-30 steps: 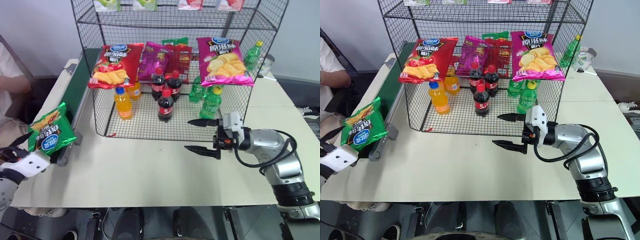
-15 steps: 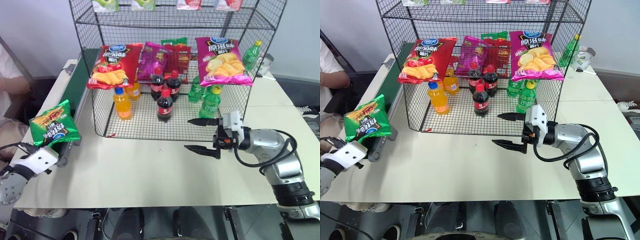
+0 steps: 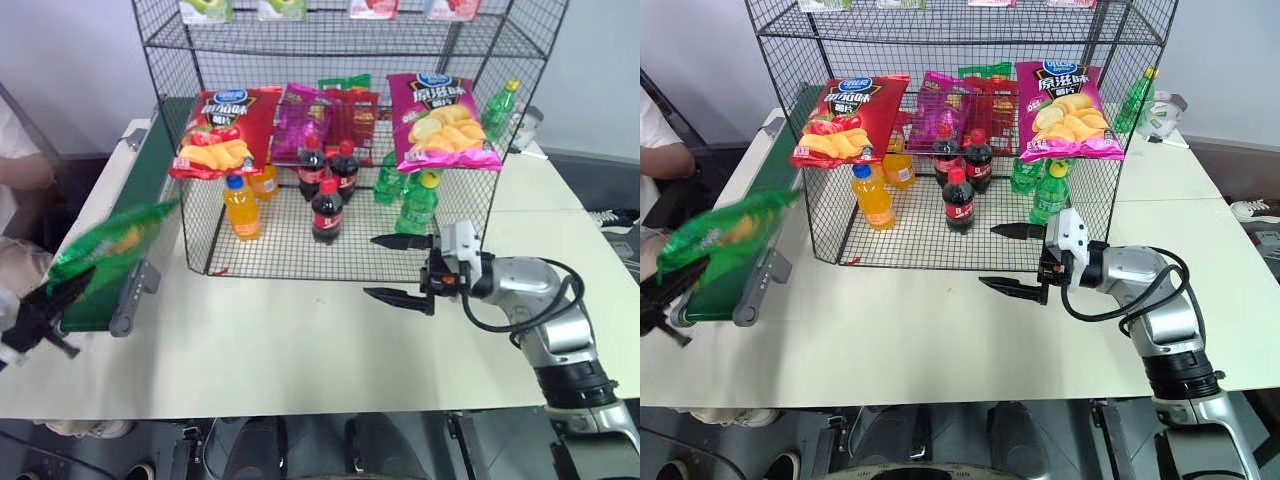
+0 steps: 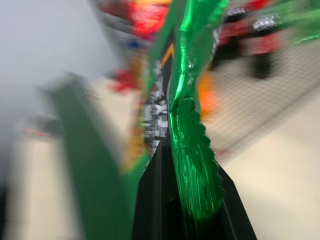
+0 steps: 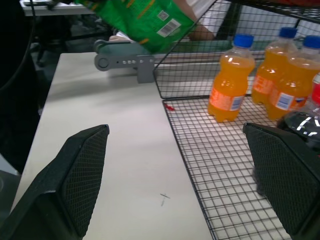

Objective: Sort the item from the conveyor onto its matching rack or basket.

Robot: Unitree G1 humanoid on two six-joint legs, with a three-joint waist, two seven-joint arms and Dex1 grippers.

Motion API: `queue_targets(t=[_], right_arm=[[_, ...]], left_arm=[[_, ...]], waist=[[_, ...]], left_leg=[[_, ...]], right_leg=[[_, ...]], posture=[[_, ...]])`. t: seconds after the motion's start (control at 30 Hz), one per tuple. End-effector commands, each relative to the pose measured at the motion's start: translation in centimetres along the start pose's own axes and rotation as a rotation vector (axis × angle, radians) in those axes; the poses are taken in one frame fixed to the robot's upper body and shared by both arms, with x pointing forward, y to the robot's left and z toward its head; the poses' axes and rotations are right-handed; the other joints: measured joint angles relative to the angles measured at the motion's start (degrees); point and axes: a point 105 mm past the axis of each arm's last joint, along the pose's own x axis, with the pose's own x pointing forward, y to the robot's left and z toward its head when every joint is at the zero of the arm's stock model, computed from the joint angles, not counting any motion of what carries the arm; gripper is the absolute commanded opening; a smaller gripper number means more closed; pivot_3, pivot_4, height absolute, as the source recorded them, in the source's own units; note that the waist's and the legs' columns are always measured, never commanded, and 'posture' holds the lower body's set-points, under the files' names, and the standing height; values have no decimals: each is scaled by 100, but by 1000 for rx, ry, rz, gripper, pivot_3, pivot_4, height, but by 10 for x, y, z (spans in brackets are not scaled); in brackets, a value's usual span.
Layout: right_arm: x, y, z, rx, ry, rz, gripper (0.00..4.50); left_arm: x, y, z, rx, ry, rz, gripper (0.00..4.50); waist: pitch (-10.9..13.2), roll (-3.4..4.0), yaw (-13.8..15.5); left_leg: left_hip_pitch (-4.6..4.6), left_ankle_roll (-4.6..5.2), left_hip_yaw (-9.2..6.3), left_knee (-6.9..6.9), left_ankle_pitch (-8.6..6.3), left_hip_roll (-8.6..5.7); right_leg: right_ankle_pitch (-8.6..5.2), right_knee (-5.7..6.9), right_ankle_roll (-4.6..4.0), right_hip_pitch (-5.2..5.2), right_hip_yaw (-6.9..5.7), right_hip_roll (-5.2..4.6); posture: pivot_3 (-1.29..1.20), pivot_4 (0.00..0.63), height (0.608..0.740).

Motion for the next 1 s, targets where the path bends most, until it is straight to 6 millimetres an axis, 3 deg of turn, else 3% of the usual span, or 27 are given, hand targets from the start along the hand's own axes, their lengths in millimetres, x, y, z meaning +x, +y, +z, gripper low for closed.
queue_targets(t=[0.03, 0.1, 0.23, 0.47, 0.63, 0.77, 1.0], right_arm=[[3, -3, 9, -40, -29, 15, 4500], [5, -2, 10, -23, -41, 26, 4500], [7, 2, 13, 47, -73, 38, 4500], [1, 21, 28, 500, -203, 136, 4500], [3, 27, 28, 646, -253, 157, 4500], [8, 30, 31, 664, -273, 179, 4500], [16, 38, 57, 712, -361, 291, 4500]], left_arm=[[-6, -10, 39, -147, -83, -114, 112], [-7, -17, 52, -261, -129, -164, 112], [3, -52, 67, -472, -162, -352, 112], [39, -77, 88, -682, -318, -553, 112], [60, -96, 92, -774, -318, -717, 112], [72, -98, 95, -845, -356, -799, 112], [94, -100, 89, -886, -358, -858, 112]], waist=[[1, 1, 15], [1, 1, 31], [1, 1, 25], [2, 4, 36], [2, 4, 18], [3, 6, 20], [3, 5, 34]], left_leg=[[1, 0, -1, 1, 0, 0], [1, 0, -2, 5, 0, -3], [2, 1, -4, 7, 0, -5], [4, 1, -8, 8, 0, -4], [4, 2, -8, 8, 0, -6], [3, 2, -8, 7, 1, -5], [1, 2, -7, 11, 1, -6]], right_leg=[[0, 0, 0, 2, -1, 0], [0, 0, 0, 6, -1, 0], [0, -6, 0, 12, -2, 0], [0, -2, 0, 15, -4, 4], [0, -5, 1, 15, -3, 8], [0, -3, 1, 12, -1, 17], [1, -2, 4, 11, 0, 21]], posture=[[0, 150, 739], [0, 150, 739], [0, 150, 739], [0, 150, 739], [0, 150, 739], [0, 150, 739], [0, 150, 739]])
